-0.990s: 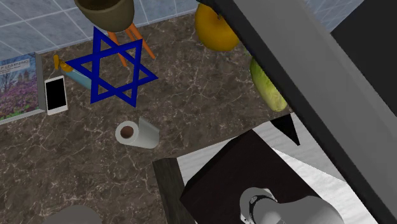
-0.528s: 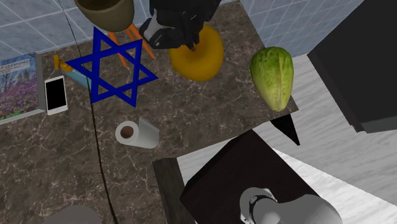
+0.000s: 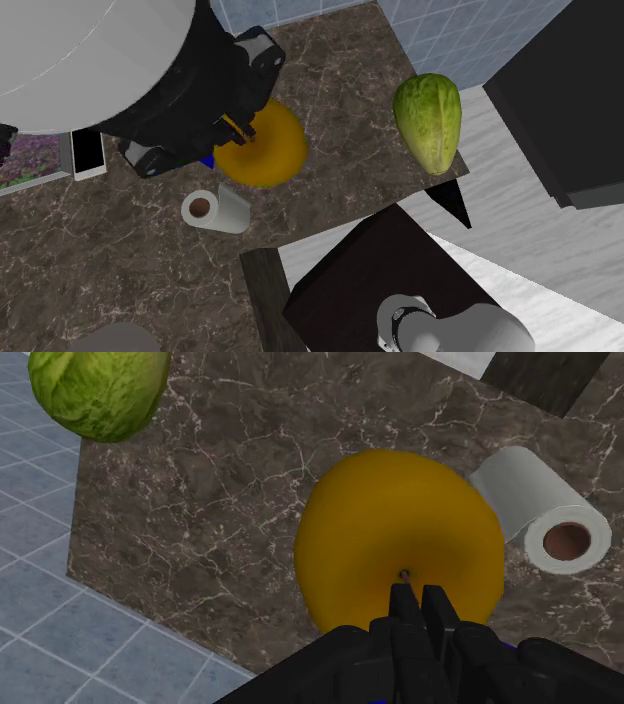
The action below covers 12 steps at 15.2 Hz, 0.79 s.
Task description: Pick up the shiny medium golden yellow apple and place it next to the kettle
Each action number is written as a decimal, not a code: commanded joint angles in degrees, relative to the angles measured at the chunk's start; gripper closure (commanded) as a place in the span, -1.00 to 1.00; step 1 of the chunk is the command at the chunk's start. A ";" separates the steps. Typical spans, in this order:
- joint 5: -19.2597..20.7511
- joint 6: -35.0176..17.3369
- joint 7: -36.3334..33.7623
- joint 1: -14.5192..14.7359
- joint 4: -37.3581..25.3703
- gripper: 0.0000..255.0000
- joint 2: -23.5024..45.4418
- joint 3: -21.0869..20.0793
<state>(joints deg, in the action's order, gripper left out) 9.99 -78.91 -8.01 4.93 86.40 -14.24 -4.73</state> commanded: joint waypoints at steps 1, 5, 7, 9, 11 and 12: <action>-0.17 0.68 -3.31 1.12 0.16 1.00 -0.22 -2.17; -0.42 2.27 -9.23 3.15 -1.13 1.00 0.56 -6.22; -0.45 3.13 -12.25 4.19 -2.24 1.00 1.37 -8.30; -0.38 4.04 -15.33 5.27 -3.68 1.00 2.50 -10.41; -0.15 5.02 -18.47 6.41 -5.46 1.00 3.94 -12.56; 0.03 5.55 -20.06 6.99 -6.49 1.00 4.79 -13.67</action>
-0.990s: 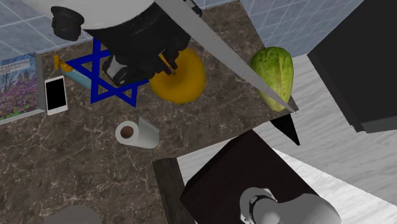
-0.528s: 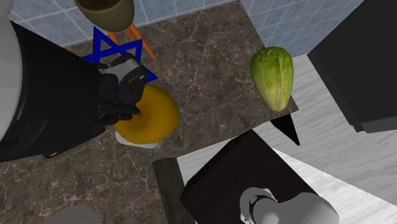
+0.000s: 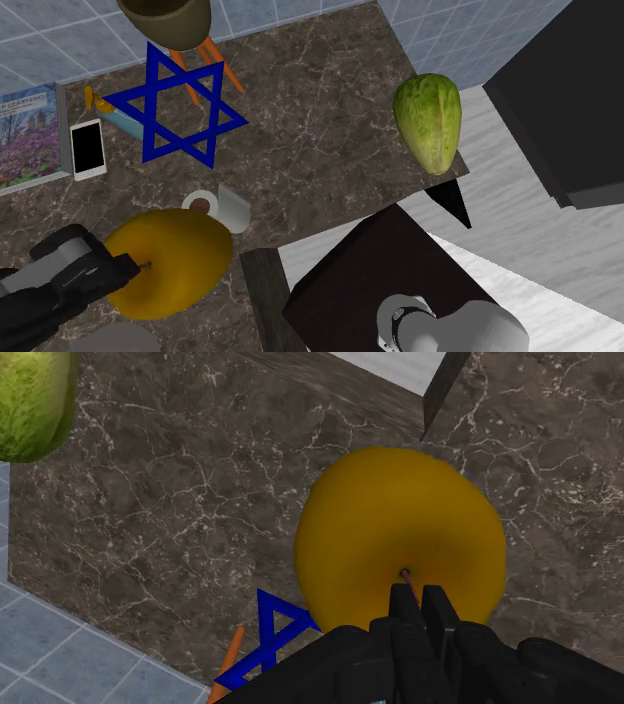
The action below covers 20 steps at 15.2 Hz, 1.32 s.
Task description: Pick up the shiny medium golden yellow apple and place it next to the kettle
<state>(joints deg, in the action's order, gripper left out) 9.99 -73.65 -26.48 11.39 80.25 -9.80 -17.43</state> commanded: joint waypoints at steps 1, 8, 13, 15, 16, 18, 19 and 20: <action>0.27 0.83 -3.21 1.15 -1.47 1.00 1.29 -2.08; 4.26 5.90 -15.06 6.93 -12.73 1.00 10.85 -10.12; 11.92 12.73 -23.82 15.86 -27.80 1.00 22.88 -15.34; 9.79 9.60 -23.84 14.32 -22.54 1.00 20.32 -14.73; 8.96 8.20 -23.85 13.60 -20.22 1.00 19.23 -14.62; 7.53 5.59 -23.82 12.43 -16.02 1.00 17.30 -14.36; 6.92 4.37 -23.79 11.99 -14.10 1.00 16.43 -14.19; 6.36 3.20 -23.77 11.59 -12.27 1.00 15.62 -14.03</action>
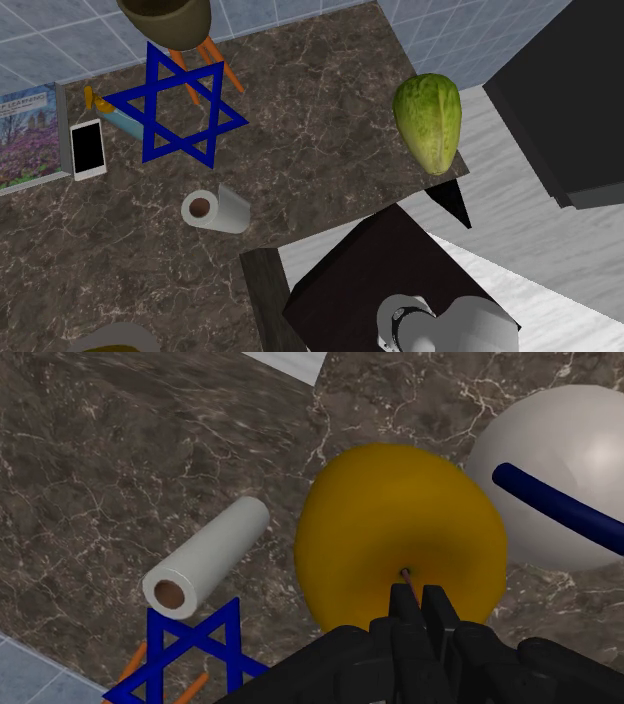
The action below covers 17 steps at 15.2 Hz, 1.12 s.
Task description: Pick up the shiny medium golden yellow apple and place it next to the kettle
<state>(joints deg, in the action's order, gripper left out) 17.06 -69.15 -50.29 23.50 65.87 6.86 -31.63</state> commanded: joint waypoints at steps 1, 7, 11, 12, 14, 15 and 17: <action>-1.23 -2.44 0.07 -0.87 3.86 1.00 -1.79 0.33; -3.56 -8.64 0.15 -2.25 13.02 1.00 -5.45 1.17; -4.60 -12.37 0.10 -2.75 18.23 1.00 -7.26 1.61; -4.82 -13.26 0.08 -2.84 19.45 1.00 -7.65 1.70; -5.20 -15.02 0.01 -2.99 21.79 1.00 -8.36 1.88; -5.37 -15.88 -0.03 -3.05 22.92 1.00 -8.68 1.95; -5.67 -17.57 -0.13 -3.15 25.10 1.00 -9.26 2.10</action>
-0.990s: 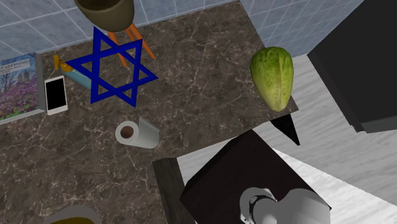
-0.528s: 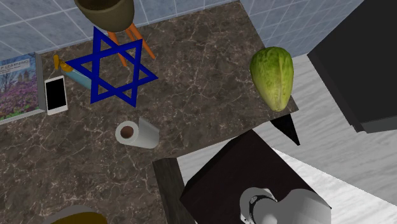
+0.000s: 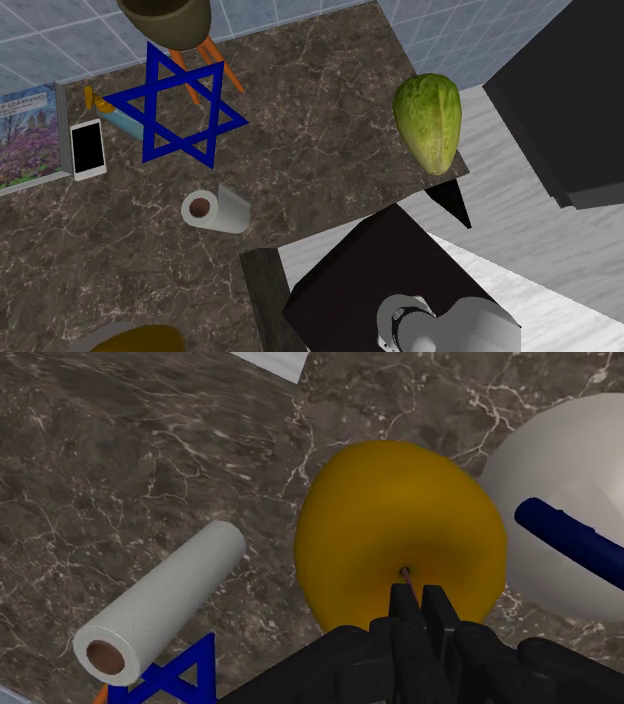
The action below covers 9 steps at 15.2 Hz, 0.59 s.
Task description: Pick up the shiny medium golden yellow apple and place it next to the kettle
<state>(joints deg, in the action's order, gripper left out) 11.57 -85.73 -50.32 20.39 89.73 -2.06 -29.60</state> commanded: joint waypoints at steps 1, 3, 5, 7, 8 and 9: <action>-0.31 -1.82 -0.15 -0.08 2.30 1.00 -0.60 0.13; -0.53 -3.47 -0.28 -0.15 4.35 1.00 -1.07 0.24; -0.71 -5.08 -0.43 -0.20 6.31 1.00 -1.47 0.33; -0.86 -6.68 -0.60 -0.24 8.19 1.00 -1.79 0.41; -0.91 -7.46 -0.70 -0.25 9.10 1.00 -1.93 0.44; -0.96 -8.25 -0.80 -0.26 9.99 1.00 -2.06 0.46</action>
<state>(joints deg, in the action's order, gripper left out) 10.75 -93.08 -51.18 20.21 98.58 -3.76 -29.26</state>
